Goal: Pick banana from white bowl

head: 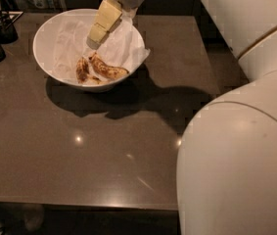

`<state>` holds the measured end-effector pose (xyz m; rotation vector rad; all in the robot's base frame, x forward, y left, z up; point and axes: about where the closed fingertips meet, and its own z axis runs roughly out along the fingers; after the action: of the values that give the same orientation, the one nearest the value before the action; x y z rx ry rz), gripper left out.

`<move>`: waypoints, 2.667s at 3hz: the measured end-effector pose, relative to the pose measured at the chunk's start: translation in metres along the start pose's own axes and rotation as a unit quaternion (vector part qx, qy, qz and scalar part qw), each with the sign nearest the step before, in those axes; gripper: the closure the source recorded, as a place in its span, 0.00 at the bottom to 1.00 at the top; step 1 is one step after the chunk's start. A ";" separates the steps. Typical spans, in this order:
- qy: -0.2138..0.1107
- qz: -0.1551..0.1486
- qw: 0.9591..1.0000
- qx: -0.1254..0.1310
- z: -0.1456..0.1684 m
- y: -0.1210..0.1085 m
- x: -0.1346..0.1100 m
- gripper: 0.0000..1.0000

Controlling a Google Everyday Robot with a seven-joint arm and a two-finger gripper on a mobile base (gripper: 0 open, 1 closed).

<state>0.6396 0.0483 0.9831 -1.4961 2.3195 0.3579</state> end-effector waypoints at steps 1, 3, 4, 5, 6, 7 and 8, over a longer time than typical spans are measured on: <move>0.012 -0.031 0.999 -0.020 0.018 0.004 -0.022 0.00; -0.001 -0.007 1.000 0.003 0.028 -0.005 -0.026 0.02; 0.010 0.010 1.000 0.012 0.039 -0.008 -0.020 0.06; 0.025 0.019 0.999 0.021 0.050 -0.010 -0.016 0.12; 0.032 0.020 0.999 0.024 0.060 -0.012 -0.015 0.23; 0.039 0.021 0.999 0.031 0.066 -0.017 -0.014 0.34; 0.044 0.021 0.998 0.034 0.072 -0.022 -0.017 0.39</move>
Offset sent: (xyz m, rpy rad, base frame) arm 0.0037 0.0161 -0.0093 -0.0005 0.0028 0.0331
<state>0.6774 0.0816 0.9251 -1.4595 2.4080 0.2252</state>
